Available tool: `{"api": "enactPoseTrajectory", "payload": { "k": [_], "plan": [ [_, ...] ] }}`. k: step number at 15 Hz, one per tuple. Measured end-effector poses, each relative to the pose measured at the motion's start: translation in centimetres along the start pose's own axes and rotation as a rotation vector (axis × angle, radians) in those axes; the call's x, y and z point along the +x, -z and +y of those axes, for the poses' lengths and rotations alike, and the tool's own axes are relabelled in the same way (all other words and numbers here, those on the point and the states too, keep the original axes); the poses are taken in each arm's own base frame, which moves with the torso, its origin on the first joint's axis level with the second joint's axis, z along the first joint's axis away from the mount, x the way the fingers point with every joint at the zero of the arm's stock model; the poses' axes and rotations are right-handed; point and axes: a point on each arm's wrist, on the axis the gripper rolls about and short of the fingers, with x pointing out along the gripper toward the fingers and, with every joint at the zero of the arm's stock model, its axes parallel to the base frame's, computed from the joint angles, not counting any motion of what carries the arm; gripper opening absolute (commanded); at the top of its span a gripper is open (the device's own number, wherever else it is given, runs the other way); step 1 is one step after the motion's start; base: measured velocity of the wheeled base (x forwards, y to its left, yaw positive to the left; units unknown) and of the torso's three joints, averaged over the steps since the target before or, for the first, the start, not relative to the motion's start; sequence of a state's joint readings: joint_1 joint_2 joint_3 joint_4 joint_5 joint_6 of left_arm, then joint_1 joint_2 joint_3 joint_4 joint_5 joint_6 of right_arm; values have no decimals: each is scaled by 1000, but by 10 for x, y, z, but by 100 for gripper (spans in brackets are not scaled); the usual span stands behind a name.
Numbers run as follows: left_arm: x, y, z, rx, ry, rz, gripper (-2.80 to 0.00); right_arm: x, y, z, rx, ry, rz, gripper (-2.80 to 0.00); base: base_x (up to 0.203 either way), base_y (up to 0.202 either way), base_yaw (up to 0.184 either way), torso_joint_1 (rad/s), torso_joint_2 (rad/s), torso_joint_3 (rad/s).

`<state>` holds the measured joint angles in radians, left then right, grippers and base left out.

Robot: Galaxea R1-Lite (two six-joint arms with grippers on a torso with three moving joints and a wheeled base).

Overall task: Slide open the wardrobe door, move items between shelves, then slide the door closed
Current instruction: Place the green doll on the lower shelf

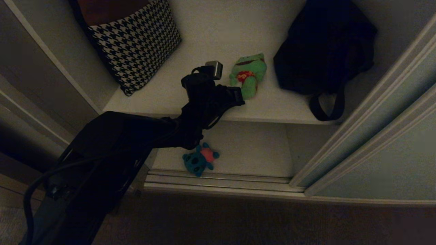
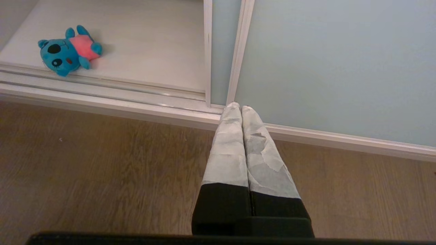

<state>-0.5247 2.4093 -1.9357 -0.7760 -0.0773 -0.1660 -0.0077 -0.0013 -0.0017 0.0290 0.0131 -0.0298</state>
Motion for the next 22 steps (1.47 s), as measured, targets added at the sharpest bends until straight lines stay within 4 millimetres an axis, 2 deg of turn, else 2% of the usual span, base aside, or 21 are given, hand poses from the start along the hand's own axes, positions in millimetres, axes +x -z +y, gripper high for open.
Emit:
{"api": "enactPoseTrajectory", "payload": {
  "k": [3, 7, 11, 15, 17, 19, 22],
  "plan": [
    [-3, -17, -3, -5, -4, -20, -280, 0, 0, 0, 0, 0, 0, -280, 0, 0, 0, 0, 0, 0],
    [-12, -56, -14, -7, -52, -16, -280, 0, 0, 0, -1, 0, 0, -280, 0, 0, 0, 0, 0, 0],
    [-41, -95, -39, -26, -82, 44, -280, 0, 0, 0, 0, 0, 0, -280, 0, 0, 0, 0, 0, 0],
    [-98, -136, -55, -40, -102, 191, -280, 0, 0, 0, 0, 0, 0, -280, 0, 0, 0, 0, 0, 0],
    [-134, -146, -57, -49, -142, 286, -280, 0, 0, 0, 0, 0, 0, -280, 0, 0, 0, 0, 0, 0],
    [-171, -144, -55, -49, -180, 382, -280, 0, 0, 0, 0, 0, 0, -280, 0, 0, 0, 0, 0, 0],
    [-228, -127, -52, -48, -213, 516, -280, 0, 0, 0, 0, 0, 0, -280, 0, 0, 0, 0, 0, 0]
  ]
}}
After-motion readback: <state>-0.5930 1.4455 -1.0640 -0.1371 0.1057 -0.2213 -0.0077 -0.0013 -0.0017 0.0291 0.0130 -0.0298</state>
